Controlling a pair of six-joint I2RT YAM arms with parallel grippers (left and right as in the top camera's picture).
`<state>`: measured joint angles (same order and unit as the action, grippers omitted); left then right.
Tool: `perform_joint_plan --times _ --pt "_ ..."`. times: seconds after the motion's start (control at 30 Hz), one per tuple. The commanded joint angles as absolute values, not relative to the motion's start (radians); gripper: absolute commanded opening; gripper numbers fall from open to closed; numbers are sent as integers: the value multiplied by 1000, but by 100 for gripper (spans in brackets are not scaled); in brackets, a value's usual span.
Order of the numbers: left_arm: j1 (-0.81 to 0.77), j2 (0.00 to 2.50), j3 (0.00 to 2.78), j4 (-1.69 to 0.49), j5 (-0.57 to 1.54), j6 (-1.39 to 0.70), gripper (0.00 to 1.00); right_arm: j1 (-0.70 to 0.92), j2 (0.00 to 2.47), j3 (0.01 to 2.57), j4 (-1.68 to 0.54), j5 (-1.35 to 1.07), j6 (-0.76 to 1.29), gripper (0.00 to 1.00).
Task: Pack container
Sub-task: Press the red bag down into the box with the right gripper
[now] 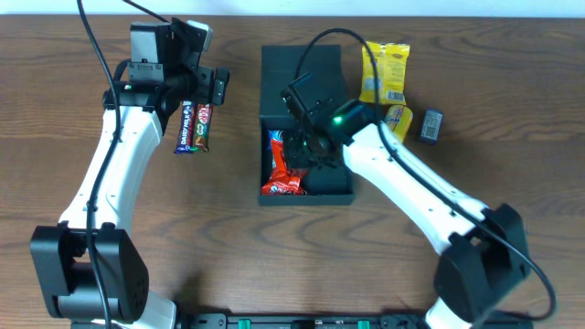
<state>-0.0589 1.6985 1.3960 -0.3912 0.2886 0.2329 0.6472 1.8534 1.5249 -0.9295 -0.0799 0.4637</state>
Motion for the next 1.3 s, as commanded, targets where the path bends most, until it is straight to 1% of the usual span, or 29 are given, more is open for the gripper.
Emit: perform_joint_plan --times 0.0,0.23,0.4,0.6,0.87,0.9,0.93,0.97,1.0,1.07,1.1,1.17,1.27 --pt "-53 1700 1410 -388 289 239 95 648 1938 1512 -928 -79 402 2" --pt "-53 1700 1410 -390 289 239 95 653 2080 1512 -897 -125 371 1" --pt "-53 1700 1410 -392 289 239 95 653 2127 1512 -838 -163 347 1" --pt "-53 1700 1410 -392 289 239 95 656 2130 1512 -769 -261 205 2" --pt "-53 1700 1410 -426 289 239 95 634 2093 1532 -807 -266 174 2" --pt "-53 1700 1410 -451 290 239 96 628 2080 1533 -807 -266 174 1" --pt "-53 1702 1410 -488 294 239 100 620 2064 1534 -807 -262 175 2" --pt "-53 1705 1410 -525 298 239 87 613 2048 1534 -807 -255 174 2" --pt "-53 1709 1410 -564 299 239 63 606 2034 1534 -807 -247 174 2" --pt "-52 1729 1408 -652 304 239 22 593 2009 1533 -806 -232 174 1" --pt "-52 1737 1407 -684 318 239 6 585 2000 1534 -806 -233 169 2" --pt "-52 1753 1392 -736 388 237 6 574 1991 1533 -807 -233 159 2" --pt "-53 1754 1320 -735 495 180 6 568 1991 1533 -815 -233 158 2"
